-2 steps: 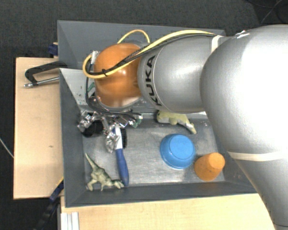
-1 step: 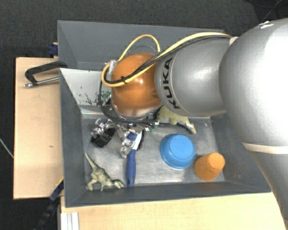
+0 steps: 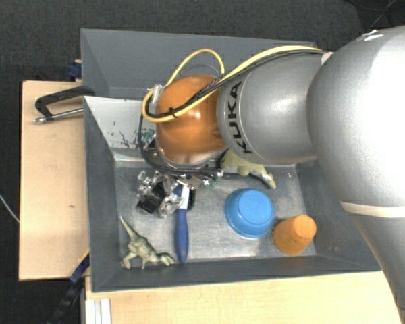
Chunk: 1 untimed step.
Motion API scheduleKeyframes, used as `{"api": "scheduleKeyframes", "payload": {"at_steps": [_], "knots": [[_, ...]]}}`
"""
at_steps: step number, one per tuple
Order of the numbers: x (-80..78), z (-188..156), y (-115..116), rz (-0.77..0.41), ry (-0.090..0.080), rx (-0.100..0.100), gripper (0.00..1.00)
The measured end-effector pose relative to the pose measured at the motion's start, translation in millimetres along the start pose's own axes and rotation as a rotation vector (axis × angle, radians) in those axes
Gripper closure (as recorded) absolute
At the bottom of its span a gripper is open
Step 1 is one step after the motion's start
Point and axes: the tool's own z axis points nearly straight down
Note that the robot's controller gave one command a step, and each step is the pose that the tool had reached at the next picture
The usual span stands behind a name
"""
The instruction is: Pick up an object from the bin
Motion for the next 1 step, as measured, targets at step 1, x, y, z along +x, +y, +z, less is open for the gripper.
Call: {"api": "scheduleKeyframes", "payload": {"at_steps": [1], "knots": [[6.1, -153.3, -1.6, 0.045, 0.011, 0.0, 1.0]]}}
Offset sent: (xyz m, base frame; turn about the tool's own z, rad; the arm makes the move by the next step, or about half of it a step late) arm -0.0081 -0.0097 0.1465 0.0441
